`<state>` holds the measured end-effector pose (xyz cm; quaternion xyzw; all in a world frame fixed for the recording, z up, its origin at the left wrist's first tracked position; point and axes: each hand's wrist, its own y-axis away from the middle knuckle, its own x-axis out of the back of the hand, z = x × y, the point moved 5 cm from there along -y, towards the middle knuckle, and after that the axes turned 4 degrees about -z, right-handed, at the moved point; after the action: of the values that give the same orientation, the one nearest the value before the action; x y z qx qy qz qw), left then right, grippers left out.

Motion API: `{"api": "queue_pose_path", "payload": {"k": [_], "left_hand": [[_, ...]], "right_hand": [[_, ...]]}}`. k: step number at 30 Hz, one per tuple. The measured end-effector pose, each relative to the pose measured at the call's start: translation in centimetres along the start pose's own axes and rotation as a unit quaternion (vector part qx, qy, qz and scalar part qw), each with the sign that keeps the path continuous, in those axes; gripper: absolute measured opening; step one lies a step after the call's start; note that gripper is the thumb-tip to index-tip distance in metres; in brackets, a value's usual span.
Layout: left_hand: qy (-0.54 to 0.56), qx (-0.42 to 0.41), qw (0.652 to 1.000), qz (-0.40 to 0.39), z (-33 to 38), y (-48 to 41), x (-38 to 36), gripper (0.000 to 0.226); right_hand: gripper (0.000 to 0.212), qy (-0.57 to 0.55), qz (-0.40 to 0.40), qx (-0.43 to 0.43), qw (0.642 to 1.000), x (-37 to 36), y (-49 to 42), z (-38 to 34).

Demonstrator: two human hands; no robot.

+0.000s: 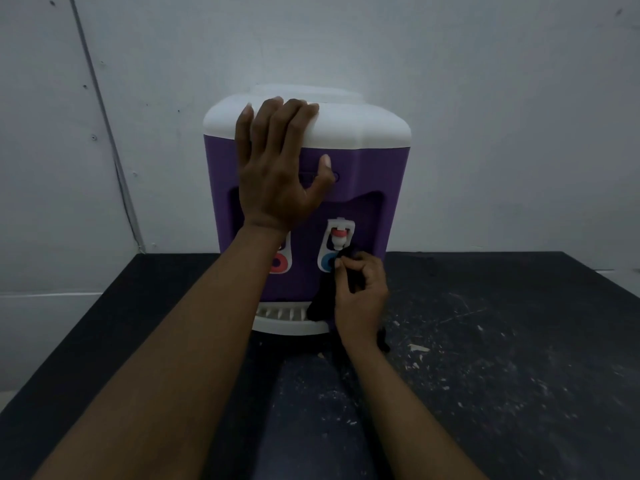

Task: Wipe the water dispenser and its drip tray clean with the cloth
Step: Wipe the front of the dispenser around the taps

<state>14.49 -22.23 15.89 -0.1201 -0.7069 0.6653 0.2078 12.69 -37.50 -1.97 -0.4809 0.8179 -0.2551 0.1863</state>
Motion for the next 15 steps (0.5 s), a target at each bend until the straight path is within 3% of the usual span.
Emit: {"api": "queue_pose_path", "payload": {"k": [6, 13, 15], "left_hand": [[0.001, -0.001, 1.000, -0.002, 0.1, -0.1, 0.0, 0.056], [0.002, 0.001, 1.000, 0.004, 0.0, 0.0, 0.1, 0.056], [0.004, 0.001, 1.000, 0.001, 0.1, 0.0, 0.0, 0.056]], "right_hand": [[0.010, 0.041, 0.050, 0.013, 0.998, -1.8, 1.2, -0.2], [0.021, 0.107, 0.007, 0.092, 0.990, -0.6, 1.0, -1.5], [0.020, 0.091, 0.011, 0.078, 0.993, -0.2, 0.6, -1.6]]}}
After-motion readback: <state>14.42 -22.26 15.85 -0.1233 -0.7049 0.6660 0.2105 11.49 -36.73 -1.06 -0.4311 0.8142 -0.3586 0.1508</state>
